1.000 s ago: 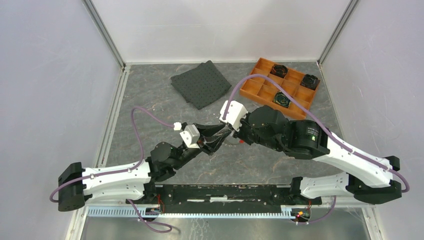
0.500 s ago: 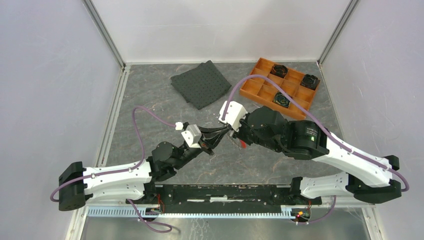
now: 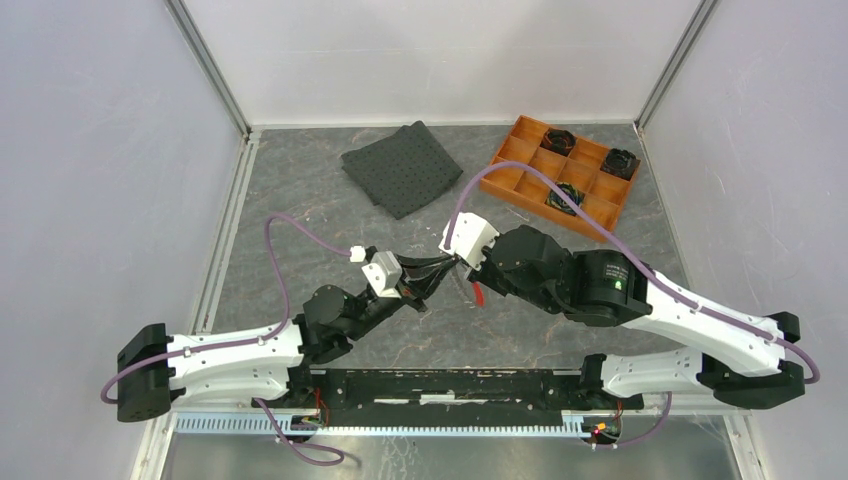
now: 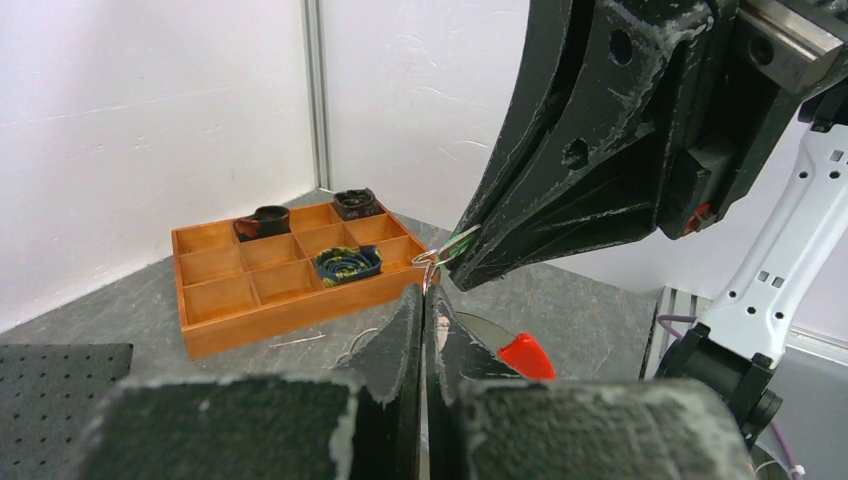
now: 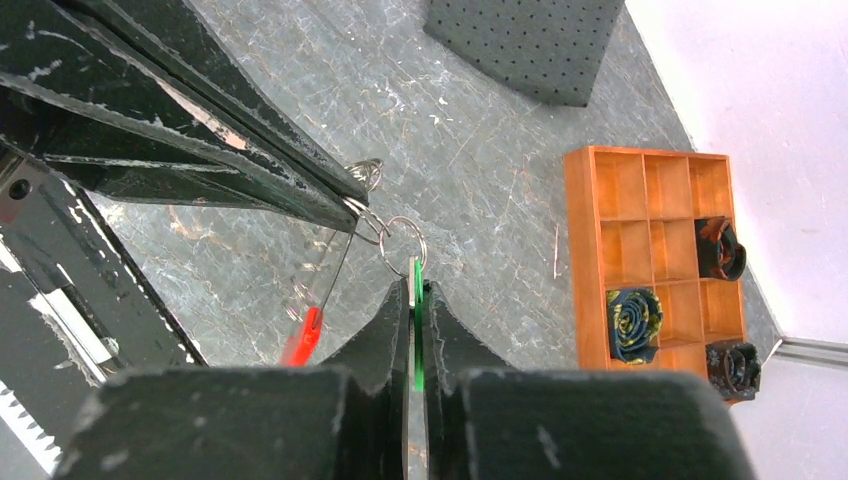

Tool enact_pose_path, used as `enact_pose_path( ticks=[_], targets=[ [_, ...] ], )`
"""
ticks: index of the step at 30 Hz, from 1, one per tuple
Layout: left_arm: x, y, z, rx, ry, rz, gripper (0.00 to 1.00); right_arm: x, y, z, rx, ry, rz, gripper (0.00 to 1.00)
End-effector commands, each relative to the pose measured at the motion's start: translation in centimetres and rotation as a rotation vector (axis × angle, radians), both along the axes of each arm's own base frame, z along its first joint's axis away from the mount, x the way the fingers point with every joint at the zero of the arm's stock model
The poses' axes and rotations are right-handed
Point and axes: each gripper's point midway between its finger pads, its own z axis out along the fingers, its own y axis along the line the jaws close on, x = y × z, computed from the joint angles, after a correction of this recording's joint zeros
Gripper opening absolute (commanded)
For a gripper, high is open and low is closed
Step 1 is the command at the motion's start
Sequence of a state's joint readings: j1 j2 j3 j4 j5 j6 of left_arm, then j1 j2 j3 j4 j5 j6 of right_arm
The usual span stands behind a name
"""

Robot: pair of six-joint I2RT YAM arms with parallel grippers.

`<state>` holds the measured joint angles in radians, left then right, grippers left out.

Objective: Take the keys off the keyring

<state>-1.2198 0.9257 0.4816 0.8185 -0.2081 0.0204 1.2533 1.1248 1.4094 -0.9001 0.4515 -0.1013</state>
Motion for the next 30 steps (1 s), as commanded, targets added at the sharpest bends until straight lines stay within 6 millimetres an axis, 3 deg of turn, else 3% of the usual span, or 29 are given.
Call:
enact_pose_path(
  ticks=[1,10,21,30],
  targets=[
    [0.0,1.3,2.9,-0.107,-0.051,0.032,0.02,0.3,-0.9,0.9,0.027,-0.026,-0.037,0.01],
    [0.2,2.4,3.3,-0.155,-0.046,0.059,0.02,0.4,-1.0,-0.1,-0.007,-0.023,-0.042,0.01],
    [0.0,2.1,2.6,-0.146,-0.036,0.042,0.02,0.4,-0.3,1.7,0.029,-0.033,-0.026,0.01],
    [0.8,2.4,1.2,-0.126,0.016,0.085,0.02,0.9,-0.4,0.5,0.019,-0.042,-0.061,0.01]
  ],
)
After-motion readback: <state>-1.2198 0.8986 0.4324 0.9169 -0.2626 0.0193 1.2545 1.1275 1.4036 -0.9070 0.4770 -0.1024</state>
